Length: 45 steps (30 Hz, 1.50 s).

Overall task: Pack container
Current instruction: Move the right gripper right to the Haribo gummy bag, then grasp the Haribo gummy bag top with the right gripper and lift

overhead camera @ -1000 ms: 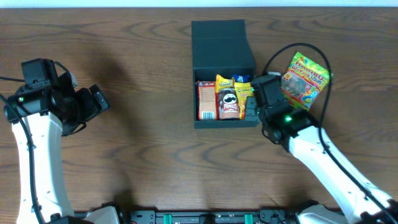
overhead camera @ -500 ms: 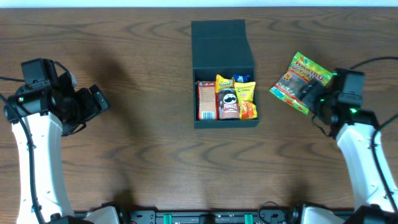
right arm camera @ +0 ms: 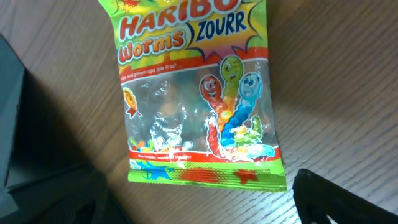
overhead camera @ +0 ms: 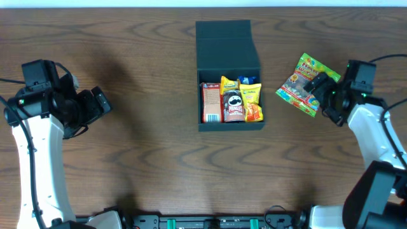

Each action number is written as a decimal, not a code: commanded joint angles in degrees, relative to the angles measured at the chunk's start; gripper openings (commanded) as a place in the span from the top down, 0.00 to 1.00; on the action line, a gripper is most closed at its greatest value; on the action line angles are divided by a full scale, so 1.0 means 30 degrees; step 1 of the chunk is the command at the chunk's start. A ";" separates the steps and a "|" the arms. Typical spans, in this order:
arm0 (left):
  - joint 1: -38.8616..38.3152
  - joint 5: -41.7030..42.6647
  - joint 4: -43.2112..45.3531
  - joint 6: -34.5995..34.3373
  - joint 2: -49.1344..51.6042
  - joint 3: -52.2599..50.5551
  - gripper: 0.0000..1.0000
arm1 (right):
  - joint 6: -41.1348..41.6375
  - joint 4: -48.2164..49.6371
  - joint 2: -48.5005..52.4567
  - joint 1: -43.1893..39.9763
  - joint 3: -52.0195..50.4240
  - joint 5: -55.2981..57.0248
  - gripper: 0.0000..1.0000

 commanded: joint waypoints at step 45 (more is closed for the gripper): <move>0.0087 -0.0022 -0.0015 0.0131 0.0102 -0.0087 0.05 | -0.4779 0.6754 0.6499 -0.3825 -0.1173 -0.5850 0.90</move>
